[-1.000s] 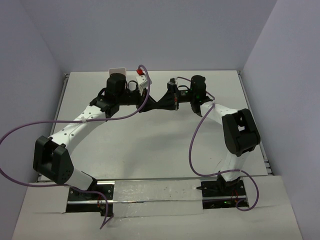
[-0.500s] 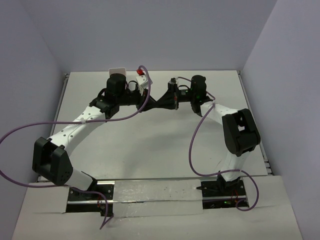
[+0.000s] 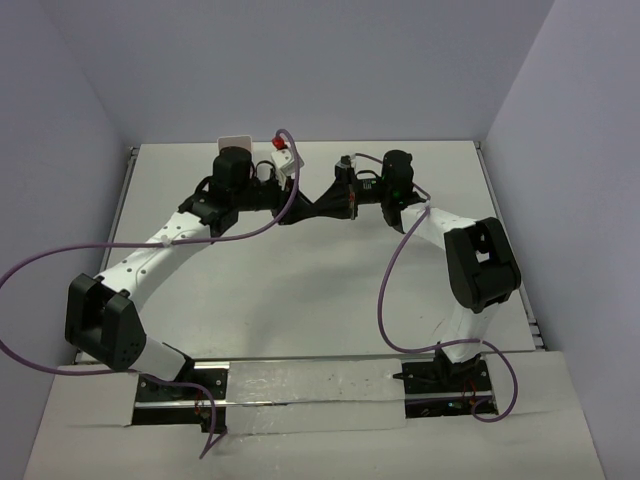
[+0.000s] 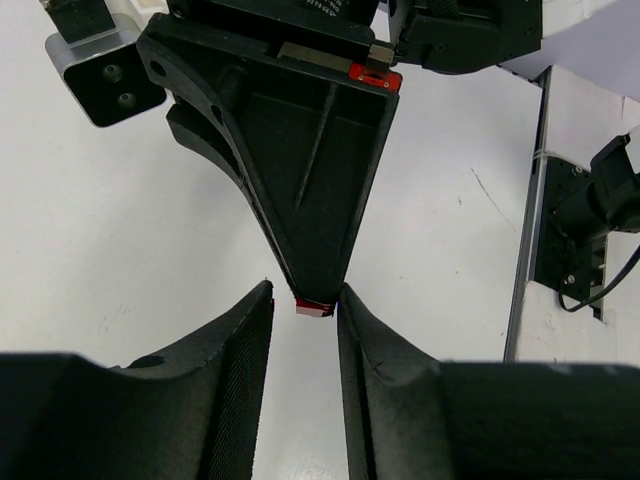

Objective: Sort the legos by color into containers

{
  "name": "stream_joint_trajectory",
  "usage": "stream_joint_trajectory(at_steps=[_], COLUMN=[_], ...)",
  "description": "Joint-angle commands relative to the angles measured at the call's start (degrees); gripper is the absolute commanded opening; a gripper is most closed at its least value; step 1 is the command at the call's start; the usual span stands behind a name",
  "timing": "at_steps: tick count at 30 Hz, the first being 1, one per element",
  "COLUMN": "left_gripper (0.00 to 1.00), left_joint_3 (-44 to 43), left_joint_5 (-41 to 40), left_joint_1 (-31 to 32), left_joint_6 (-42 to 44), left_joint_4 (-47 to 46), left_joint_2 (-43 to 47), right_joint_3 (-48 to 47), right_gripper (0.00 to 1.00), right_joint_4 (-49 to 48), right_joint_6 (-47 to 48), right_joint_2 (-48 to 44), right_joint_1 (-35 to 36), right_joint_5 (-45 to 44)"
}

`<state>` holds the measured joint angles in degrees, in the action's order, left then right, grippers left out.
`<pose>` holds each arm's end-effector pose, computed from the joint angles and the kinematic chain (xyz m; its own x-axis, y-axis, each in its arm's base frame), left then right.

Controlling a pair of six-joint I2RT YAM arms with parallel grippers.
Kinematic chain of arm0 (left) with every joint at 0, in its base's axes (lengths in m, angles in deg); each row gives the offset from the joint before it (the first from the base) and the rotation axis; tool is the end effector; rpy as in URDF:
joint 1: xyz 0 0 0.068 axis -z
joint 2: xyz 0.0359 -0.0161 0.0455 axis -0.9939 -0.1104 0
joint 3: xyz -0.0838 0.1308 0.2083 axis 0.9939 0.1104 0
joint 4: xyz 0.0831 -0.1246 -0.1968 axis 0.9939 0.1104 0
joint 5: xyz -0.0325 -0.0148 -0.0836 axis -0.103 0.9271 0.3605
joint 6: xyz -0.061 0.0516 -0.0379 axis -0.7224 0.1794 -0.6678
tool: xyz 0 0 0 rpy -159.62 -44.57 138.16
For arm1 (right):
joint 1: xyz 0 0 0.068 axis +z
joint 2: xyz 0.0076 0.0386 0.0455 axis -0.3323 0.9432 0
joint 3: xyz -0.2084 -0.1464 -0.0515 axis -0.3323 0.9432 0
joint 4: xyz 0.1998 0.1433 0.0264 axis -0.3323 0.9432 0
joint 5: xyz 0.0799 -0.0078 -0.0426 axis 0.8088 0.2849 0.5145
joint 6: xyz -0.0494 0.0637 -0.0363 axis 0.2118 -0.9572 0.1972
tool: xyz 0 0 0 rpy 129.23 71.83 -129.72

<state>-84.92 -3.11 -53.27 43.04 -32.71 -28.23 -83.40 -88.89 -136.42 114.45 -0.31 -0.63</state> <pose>0.2817 -0.2253 0.3167 -0.2959 0.1959 -0.9349 0.9162 0.3350 -0.2198 0.3373 0.1974 0.2570 -0.9941 -0.0898 0.0610 0.0603 0.0105 0.9981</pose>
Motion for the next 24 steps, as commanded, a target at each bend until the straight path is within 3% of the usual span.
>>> stream_joint_trajectory(at_steps=[1,4,10,12,21,24], left_gripper=[0.4,0.4,0.25,0.25,0.5,0.63], left_joint_3=[-0.9,-0.2,0.6,0.6,0.8,1.7], left_joint_5=[-1.8,-0.2,1.8,1.9,5.4,7.4], left_joint_1=[-2.3,-4.2,-5.2,-5.3,-5.2,-5.3], left_joint_6=[-3.3,-5.7,-7.9,-8.4,-8.7,-8.0], left_joint_4=[-1.0,-3.4,-6.0,-6.4,-6.9,-6.9], left_joint_2=[-0.1,0.3,0.2,0.1,0.0,0.9], right_joint_3=[0.0,0.1,0.1,0.2,-0.4,-1.0], right_gripper=[0.09,0.08,0.08,0.09,0.08,0.07], right_joint_4=[-3.9,-3.9,-4.0,-4.1,-4.0,-4.3], right_joint_6=[-0.7,-0.8,-1.1,-1.1,-1.5,-1.7], right_joint_2=[-1.0,-0.9,-1.0,-1.1,0.0,0.6], right_joint_1=[0.3,0.3,0.3,0.3,0.3,0.1], right_joint_5=[3.4,3.3,3.3,3.2,3.2,3.3])
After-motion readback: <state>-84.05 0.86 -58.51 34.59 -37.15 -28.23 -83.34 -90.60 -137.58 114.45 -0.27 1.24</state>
